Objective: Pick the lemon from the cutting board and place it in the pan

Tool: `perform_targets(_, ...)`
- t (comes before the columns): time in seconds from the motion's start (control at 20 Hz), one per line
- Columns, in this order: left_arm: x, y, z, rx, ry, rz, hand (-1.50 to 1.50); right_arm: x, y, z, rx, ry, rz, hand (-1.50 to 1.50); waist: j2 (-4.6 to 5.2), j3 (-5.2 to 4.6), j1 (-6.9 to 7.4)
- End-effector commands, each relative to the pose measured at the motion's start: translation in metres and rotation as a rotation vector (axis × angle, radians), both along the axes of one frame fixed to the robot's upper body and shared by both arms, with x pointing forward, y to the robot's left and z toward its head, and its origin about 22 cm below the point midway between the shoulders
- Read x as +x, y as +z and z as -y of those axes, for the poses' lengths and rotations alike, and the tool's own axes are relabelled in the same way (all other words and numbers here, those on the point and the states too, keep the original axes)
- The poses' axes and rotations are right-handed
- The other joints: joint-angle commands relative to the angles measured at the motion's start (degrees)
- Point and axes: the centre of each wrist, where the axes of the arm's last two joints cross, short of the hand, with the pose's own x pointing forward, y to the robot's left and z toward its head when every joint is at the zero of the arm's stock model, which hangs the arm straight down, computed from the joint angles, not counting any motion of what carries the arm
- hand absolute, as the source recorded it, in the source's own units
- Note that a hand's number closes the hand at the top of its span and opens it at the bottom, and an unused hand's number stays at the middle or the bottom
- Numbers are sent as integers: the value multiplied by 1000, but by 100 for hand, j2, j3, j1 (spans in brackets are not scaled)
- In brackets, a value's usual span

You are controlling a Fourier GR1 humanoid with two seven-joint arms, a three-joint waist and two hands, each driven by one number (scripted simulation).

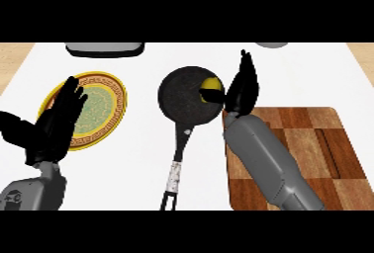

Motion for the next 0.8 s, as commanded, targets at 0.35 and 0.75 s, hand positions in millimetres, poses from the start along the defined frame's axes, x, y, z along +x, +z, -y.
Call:
perform_targets(0.35,3,-1,-11,0,38,-7,0,-122,-9,40,307,118,204,-150,-13,0,-206)
perform_targets(0.75,-10,-21,2,-3,3,2,0,-202,-20,61,256,95,226,-150,11,-9,-44)
